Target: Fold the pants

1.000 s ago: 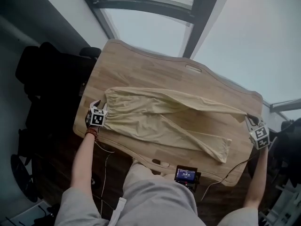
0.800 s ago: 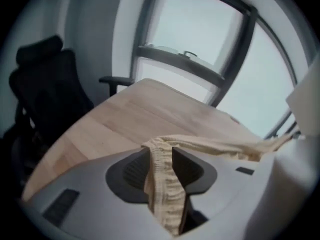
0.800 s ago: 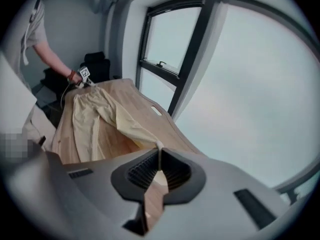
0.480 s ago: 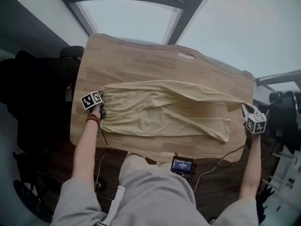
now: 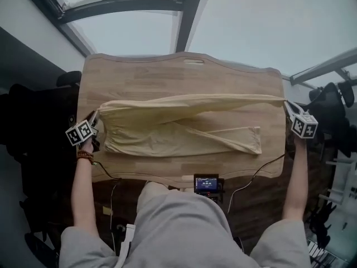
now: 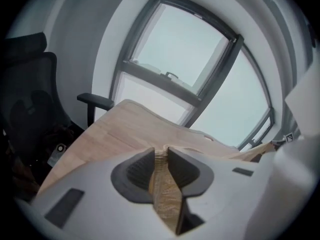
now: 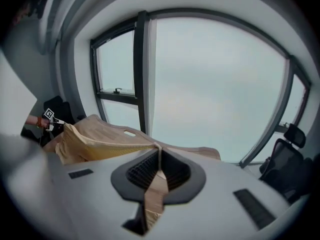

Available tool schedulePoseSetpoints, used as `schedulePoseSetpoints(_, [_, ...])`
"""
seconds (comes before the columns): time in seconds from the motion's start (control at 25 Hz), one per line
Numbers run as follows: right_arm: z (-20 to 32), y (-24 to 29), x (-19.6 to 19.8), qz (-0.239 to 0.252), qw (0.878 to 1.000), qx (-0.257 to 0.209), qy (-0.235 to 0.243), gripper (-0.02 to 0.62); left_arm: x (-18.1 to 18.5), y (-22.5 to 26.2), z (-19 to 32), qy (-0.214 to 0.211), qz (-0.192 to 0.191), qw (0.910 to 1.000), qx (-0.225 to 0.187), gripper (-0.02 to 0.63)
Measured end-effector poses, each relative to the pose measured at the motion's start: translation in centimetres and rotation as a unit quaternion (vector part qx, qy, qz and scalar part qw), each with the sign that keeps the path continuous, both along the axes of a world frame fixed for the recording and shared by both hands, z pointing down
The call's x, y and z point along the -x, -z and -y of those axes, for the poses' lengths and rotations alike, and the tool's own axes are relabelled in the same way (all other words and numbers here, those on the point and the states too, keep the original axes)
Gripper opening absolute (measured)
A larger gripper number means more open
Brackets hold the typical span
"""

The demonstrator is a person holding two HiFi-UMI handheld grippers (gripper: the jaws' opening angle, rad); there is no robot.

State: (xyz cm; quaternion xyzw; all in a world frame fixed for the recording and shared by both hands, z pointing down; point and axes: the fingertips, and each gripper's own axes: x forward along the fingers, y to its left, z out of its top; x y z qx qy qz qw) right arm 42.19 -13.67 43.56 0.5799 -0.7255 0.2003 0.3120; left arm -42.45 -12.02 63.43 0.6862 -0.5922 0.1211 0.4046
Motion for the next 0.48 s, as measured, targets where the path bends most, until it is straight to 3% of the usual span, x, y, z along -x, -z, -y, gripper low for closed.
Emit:
schedulePoseSetpoints(0.12, [-4.0,1.9,-1.6,0.031,0.999,-0.028,0.018,0.02,0.8,3.4,-3.7,-0.005,-0.027,0.9976,-0.064,0.086])
schedulePoseSetpoints(0.24, [-9.7,0.2,-4.1,0.065,0.997,-0.022,0.016,0.02,1.0,5.4,-9.3,-0.015,-0.066,0.9904,-0.12,0.086])
schedulePoseSetpoints(0.32, [-13.7,-3.4,-5.7,0.087,0.996,0.003,0.005,0.02,1.2,4.5,-13.6,-0.013,-0.071,0.9918,-0.105,0.086])
schedulePoseSetpoints(0.48, [-20.7,-13.8,-7.5,0.103,0.991,0.087,-0.025,0.02,0.7,-1.3,-21.3,0.004,-0.034,0.9993,-0.014,0.086])
